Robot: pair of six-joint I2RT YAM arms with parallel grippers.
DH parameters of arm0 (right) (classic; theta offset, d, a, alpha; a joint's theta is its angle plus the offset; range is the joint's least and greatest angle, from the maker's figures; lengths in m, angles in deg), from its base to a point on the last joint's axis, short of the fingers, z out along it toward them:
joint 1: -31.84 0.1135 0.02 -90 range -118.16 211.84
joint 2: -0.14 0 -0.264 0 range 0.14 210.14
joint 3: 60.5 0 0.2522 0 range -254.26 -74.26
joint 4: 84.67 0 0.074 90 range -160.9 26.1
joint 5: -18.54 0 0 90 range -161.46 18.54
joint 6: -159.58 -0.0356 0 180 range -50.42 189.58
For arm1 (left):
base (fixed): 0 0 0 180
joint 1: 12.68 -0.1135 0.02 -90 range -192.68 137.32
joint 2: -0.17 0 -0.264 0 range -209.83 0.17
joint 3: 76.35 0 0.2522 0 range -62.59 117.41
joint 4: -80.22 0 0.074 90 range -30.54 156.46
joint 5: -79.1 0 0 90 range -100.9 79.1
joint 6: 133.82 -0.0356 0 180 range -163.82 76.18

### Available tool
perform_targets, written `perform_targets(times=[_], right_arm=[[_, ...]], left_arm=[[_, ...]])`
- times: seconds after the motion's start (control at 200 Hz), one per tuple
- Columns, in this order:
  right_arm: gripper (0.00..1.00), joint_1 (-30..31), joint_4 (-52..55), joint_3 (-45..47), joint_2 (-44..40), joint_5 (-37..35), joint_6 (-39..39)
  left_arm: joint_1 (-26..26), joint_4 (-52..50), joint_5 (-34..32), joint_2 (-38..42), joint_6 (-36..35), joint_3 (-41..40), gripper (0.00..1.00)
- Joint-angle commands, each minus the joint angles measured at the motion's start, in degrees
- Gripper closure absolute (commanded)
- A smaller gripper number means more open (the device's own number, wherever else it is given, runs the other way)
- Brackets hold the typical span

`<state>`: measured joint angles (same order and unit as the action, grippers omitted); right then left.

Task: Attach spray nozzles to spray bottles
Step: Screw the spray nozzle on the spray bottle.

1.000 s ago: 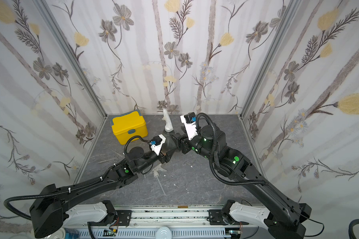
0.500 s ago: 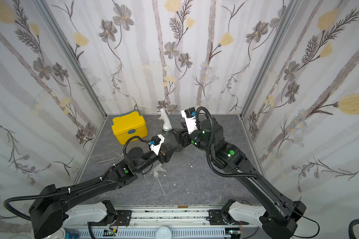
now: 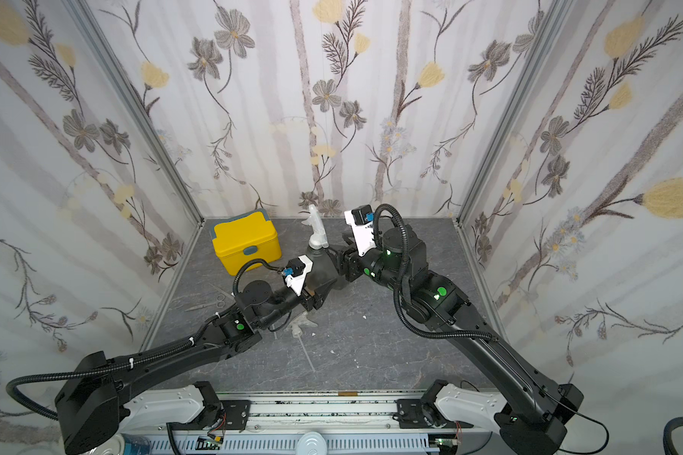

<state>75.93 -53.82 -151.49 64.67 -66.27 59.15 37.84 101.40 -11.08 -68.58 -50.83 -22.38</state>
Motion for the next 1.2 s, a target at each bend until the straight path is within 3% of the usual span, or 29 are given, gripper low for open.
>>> perform_targets(times=[0.0,0.345,0.754,1.104,1.194], right_arm=[[0.41,0.05,-0.02,-0.44,-0.72,1.71,0.4],[0.41,0.03,1.15,-2.62,-0.45,4.71,0.77],[0.43,0.2,-0.67,-3.01,2.17,2.96,0.34],[0.45,2.56,-2.84,-1.69,3.24,0.34,-1.47],[0.44,5.46,-2.51,-1.04,2.26,-1.0,-1.86]], left_arm=[[0.1,1.75,0.54,-0.03,-1.08,0.05,0.23],[0.08,1.55,0.55,0.11,-1.2,0.1,0.23],[0.08,1.63,0.71,0.13,-1.26,0.05,0.23],[0.04,1.72,0.46,0.46,-1.34,0.02,0.23],[0.09,1.8,0.36,0.39,-1.28,0.05,0.23]])
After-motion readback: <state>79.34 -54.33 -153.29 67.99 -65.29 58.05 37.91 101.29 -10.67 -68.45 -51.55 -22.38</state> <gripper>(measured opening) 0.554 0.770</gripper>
